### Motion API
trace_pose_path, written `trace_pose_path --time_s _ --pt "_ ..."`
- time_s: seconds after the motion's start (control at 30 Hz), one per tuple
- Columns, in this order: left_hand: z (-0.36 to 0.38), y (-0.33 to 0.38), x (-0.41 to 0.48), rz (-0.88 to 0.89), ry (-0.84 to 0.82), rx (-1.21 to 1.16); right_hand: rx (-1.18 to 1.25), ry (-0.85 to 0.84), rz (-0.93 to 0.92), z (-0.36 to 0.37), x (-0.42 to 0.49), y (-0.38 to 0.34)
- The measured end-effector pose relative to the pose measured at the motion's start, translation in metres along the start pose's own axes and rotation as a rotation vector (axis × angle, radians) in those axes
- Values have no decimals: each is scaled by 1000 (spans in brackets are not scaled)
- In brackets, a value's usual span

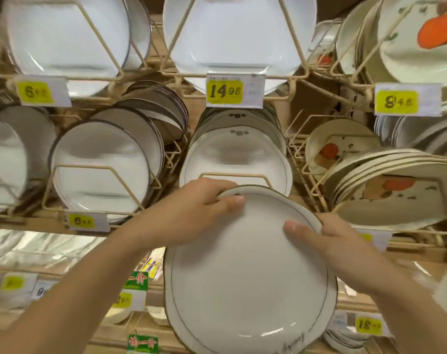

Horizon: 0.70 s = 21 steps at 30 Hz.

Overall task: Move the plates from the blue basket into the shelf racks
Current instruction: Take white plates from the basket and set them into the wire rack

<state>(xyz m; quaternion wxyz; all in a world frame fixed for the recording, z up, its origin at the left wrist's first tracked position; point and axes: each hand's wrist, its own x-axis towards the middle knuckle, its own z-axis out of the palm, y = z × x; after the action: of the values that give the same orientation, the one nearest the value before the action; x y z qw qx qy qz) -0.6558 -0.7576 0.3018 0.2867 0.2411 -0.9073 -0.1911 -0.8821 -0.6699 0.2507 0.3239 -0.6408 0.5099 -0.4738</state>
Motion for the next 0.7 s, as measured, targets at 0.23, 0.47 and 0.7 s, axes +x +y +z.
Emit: trace_pose_path --time_s 0.23,0.47,0.7 --pt "13 -20 -37 -164 348 -541 253 355 -192 0 9 0" --pt "-12 -16 -10 48 569 -347 188 633 -555 0 43 -27" --pt "-42 -4 24 327 816 -266 -65 793 -926 -9 71 -56"
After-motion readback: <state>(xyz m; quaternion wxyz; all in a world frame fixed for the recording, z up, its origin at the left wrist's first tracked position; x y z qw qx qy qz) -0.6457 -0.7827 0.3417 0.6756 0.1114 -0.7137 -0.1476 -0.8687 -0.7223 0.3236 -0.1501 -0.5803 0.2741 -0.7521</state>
